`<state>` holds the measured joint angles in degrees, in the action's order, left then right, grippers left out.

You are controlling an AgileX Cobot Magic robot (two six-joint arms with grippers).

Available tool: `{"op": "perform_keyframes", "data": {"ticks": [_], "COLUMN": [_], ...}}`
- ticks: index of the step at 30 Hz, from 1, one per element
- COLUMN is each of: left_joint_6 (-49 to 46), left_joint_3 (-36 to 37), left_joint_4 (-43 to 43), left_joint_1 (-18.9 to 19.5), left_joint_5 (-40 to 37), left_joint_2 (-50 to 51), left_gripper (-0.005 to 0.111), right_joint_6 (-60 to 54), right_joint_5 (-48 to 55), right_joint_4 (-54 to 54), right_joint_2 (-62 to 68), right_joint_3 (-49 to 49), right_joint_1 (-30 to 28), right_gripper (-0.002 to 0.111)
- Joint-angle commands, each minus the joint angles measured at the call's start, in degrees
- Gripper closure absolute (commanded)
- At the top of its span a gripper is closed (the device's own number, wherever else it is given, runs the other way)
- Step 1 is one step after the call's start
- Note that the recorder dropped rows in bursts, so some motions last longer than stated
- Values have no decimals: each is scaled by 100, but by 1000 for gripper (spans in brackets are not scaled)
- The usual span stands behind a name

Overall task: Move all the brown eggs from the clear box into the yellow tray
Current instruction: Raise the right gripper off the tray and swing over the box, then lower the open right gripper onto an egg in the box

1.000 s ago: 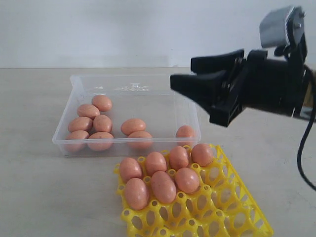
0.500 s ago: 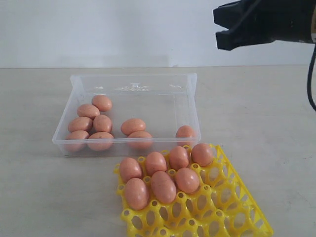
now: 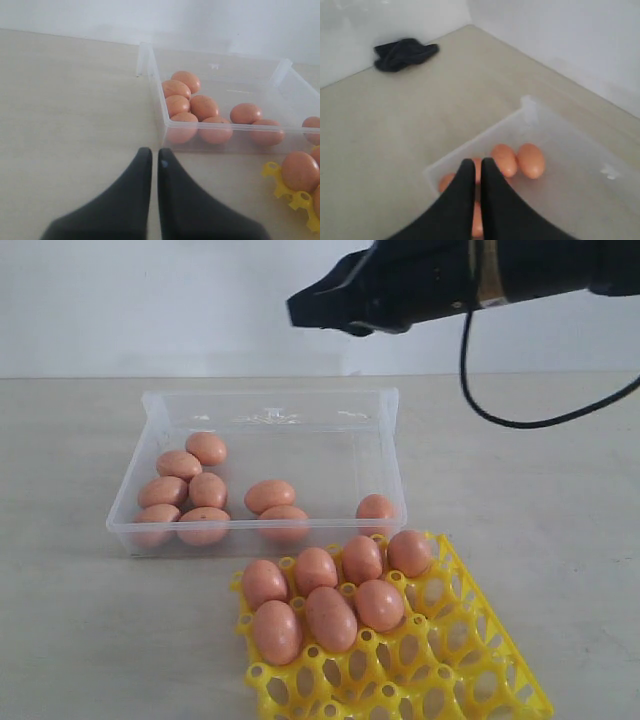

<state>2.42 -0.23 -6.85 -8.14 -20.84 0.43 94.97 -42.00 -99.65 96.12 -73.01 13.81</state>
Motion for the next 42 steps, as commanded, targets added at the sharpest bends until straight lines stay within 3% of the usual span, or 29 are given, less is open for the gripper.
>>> {"op": "perform_keyframes", "data": {"ticks": [1, 6, 12, 17, 19, 21, 26, 30, 35, 42], "left_joint_6": [-24, -24, -24, -24, -24, -24, -24, -24, -24, -24], "left_joint_3": [23, 23, 23, 23, 23, 23, 23, 23, 23, 23], "left_joint_4": [24, 24, 24, 24, 24, 24, 24, 24, 24, 24], "left_joint_1": [-13, -13, -13, -13, -13, -13, -13, -13, -13, -13], "left_joint_5": [53, 53, 53, 53, 53, 53, 53, 53, 53, 53], "left_joint_2": [24, 24, 24, 24, 24, 24, 24, 24, 24, 24], "left_gripper": [103, 103, 103, 103, 103, 103, 103, 103, 103, 103], "right_joint_6": [-148, -2870, -4943, -5098, -5458, -6689, -8708, -10938, -12588, -14119], "right_joint_5": [-491, 368, 4108, 7069, 7840, 8186, 8108, 9484, 11196, 11196], "right_joint_4": [-29, -29, -29, 288, 1331, 2816, 6660, 9265, 10208, 11630], "right_joint_2": [417, 505, 508, 508, 508, 508, 584, 784, 987, 1329], "right_joint_3": [-503, -600, -600, -600, -646, -726, -1069, -1501, -1866, -2127], "right_joint_1": [874, 1966, 3130, 3724, 3707, 3575, 2846, 2379, 2151, 2151], "right_gripper": [108, 108, 108, 108, 108, 108, 108, 108, 108, 108]}}
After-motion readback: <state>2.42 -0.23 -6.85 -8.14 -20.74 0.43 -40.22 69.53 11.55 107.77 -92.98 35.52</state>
